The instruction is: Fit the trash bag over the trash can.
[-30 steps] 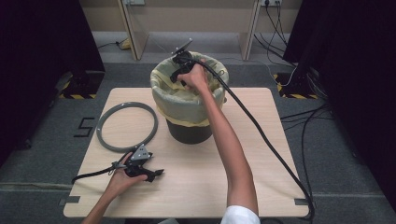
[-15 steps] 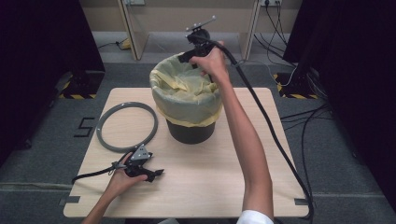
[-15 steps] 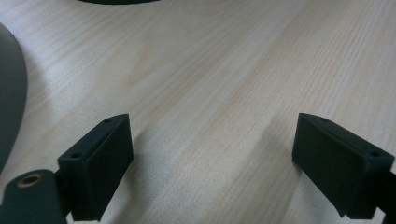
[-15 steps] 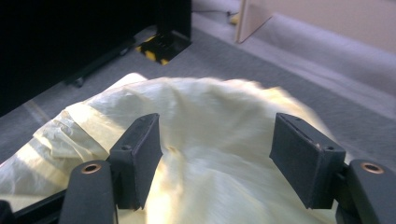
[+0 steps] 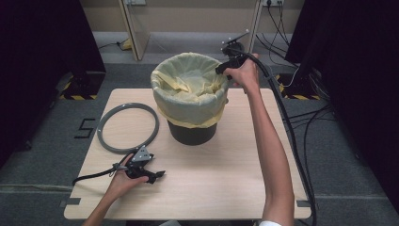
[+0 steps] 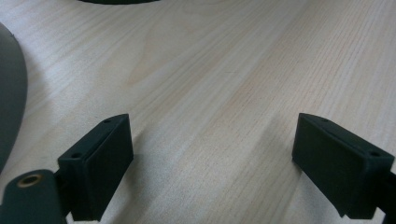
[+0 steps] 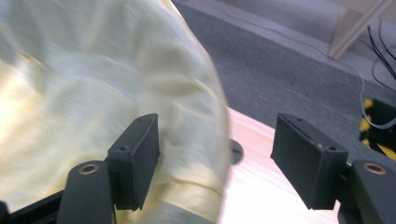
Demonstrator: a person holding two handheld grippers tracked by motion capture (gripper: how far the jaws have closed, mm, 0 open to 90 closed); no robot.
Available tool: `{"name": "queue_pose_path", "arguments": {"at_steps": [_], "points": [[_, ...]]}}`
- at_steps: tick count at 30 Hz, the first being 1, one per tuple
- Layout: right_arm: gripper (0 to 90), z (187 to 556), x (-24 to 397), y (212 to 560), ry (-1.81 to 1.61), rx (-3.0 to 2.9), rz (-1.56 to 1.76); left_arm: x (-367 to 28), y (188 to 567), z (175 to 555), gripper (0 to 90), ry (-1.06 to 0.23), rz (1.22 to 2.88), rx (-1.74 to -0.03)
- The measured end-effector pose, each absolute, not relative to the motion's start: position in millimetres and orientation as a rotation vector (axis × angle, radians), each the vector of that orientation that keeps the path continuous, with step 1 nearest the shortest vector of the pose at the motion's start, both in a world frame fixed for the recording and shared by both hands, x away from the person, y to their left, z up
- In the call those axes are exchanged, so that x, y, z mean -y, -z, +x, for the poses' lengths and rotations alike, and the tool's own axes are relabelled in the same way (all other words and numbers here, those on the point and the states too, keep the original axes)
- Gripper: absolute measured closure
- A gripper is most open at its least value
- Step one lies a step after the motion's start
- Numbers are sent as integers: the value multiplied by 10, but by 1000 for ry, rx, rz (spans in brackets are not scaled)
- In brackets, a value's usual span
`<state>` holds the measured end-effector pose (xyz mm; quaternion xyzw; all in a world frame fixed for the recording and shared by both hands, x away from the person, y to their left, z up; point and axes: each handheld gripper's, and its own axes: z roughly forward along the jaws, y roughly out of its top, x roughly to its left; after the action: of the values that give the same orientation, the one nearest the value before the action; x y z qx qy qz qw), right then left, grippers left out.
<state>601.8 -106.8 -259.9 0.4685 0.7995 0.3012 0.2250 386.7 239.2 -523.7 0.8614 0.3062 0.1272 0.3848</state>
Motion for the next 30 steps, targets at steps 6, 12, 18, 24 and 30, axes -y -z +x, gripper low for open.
{"name": "queue_pose_path", "arguments": {"at_steps": [6, 12, 18, 24, 30], "points": [[318, 6053, 1135, 2727, -818, -2218, 1322, -2392, 5237, 3867, 116, -324, 2194, -780], [316, 5926, 1144, 2610, -897, -2189, 1261, -2392, 5237, 3867, 116, -324, 2195, -780], [312, 5584, 1081, 2434, -961, -2186, 1135, -2392, 5237, 3867, 116, -324, 2195, -780], [312, 5284, 853, 2396, -1092, -2274, 1022, -2392, 5237, 3867, 116, -324, 2195, -780], [311, 5140, 628, 2535, -1095, -2362, 931, -2394, 5234, 3867, 116, -322, 2199, -780]]}}
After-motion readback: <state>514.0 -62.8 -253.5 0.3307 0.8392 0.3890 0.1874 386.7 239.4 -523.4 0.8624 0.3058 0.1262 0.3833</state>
